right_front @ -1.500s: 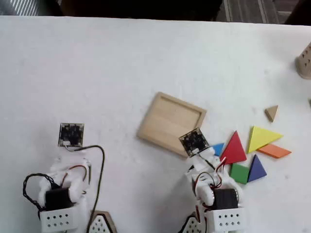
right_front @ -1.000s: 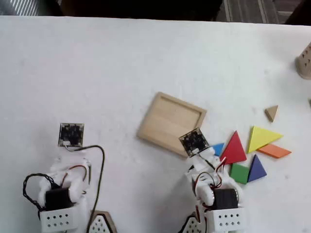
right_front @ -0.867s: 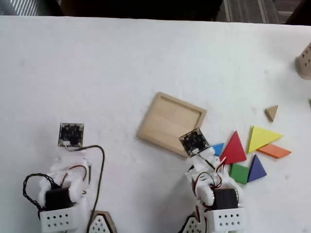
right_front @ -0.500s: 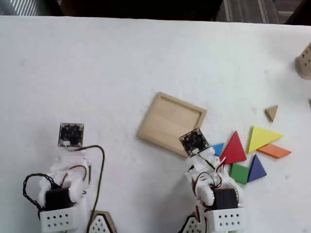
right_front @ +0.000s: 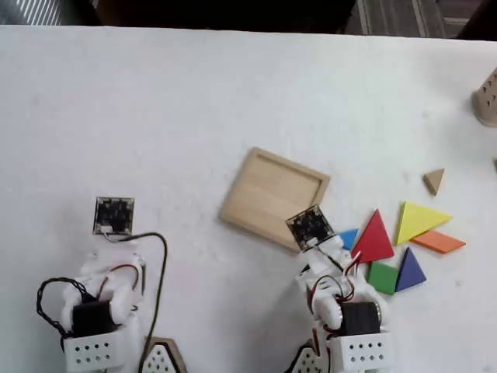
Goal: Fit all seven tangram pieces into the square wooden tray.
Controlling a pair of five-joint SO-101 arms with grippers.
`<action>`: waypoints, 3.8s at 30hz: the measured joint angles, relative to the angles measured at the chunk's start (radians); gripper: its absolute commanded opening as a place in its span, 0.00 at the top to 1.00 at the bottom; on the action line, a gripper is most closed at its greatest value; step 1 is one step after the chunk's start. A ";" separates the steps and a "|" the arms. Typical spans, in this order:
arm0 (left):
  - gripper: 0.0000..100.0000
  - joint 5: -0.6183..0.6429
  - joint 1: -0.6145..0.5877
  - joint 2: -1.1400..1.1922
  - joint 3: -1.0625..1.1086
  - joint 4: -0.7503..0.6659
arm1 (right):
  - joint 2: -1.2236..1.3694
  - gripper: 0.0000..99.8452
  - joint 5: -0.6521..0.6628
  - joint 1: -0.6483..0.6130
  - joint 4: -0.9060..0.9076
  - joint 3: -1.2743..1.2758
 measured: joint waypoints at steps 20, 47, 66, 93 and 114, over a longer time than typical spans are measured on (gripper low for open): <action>0.79 -0.095 0.046 0.000 -0.091 -0.212 | 0.000 0.98 0.002 0.216 0.000 -0.008; 0.84 0.015 0.525 1.217 -0.842 -0.376 | 0.000 0.98 0.002 0.227 0.000 -0.008; 0.84 -0.020 0.557 2.145 -1.490 -0.405 | 0.000 0.98 0.002 0.227 0.000 -0.008; 0.84 0.126 0.560 2.213 -1.540 -0.361 | 0.000 0.98 0.002 0.227 0.000 -0.008; 0.98 0.187 0.299 2.228 -1.559 -0.086 | 0.000 0.98 0.002 0.227 0.000 -0.008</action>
